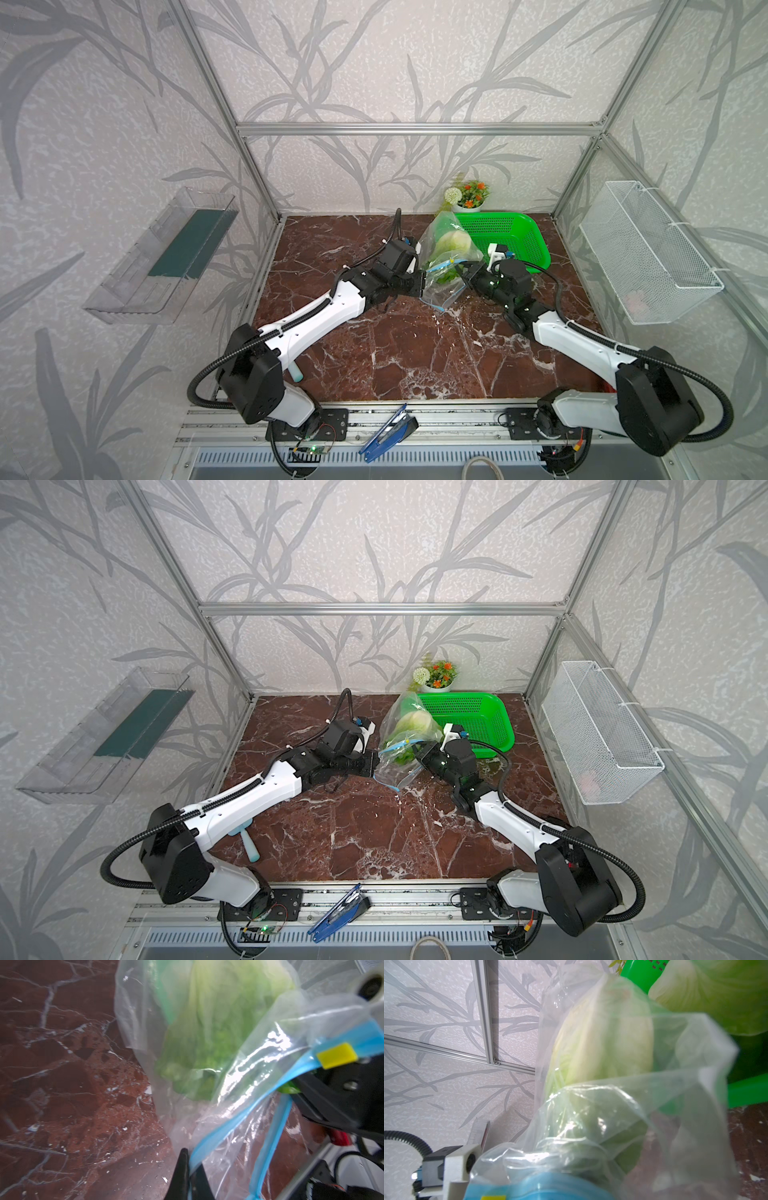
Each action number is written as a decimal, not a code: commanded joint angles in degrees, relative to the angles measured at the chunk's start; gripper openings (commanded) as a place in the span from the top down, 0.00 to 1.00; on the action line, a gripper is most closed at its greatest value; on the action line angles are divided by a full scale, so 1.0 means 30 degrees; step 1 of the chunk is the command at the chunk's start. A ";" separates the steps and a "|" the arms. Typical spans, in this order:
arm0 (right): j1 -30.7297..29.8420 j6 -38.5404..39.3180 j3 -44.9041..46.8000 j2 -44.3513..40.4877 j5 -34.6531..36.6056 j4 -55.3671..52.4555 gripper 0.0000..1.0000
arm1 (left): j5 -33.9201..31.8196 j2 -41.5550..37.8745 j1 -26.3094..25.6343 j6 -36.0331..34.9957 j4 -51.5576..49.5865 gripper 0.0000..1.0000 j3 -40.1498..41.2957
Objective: Open the zip-top bag and take out the chinese cabbages
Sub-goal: Pick up the Chinese cabbage from the zipper food storage bag.
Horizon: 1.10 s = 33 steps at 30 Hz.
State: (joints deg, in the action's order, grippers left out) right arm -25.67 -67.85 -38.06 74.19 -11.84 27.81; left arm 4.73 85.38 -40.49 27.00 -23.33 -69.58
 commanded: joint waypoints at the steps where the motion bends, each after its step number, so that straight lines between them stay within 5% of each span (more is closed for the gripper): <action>1: 0.0429 -0.0914 0.0287 -0.0967 -0.0730 0.1637 1.00 | -0.3950 0.0132 0.0163 0.0278 -0.1098 1.00 0.0271; 4: 0.0614 -0.1074 0.0625 -0.1869 -0.1292 0.0876 1.00 | -0.5752 0.0345 0.0375 0.0416 -0.1439 1.00 0.0089; 13: 0.0822 -0.0834 0.1659 -0.4223 -0.3166 -0.1327 1.00 | -0.6477 0.1143 0.1908 0.0650 -0.1206 1.00 -0.1157; 25: 0.0714 0.0841 0.1452 -0.4853 -0.5300 -0.3138 1.00 | -0.2043 0.2318 0.2177 -0.1039 -0.0597 1.00 -0.4488; 33: -0.0259 0.4307 -0.0989 -0.4122 -0.5783 -0.6627 1.00 | 0.0848 0.3814 0.2007 -0.1890 -0.1219 1.00 -0.7174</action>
State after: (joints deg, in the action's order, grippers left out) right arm -24.97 -60.86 -37.32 61.41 -26.04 11.75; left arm 4.38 95.70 -34.81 23.68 -26.44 -87.15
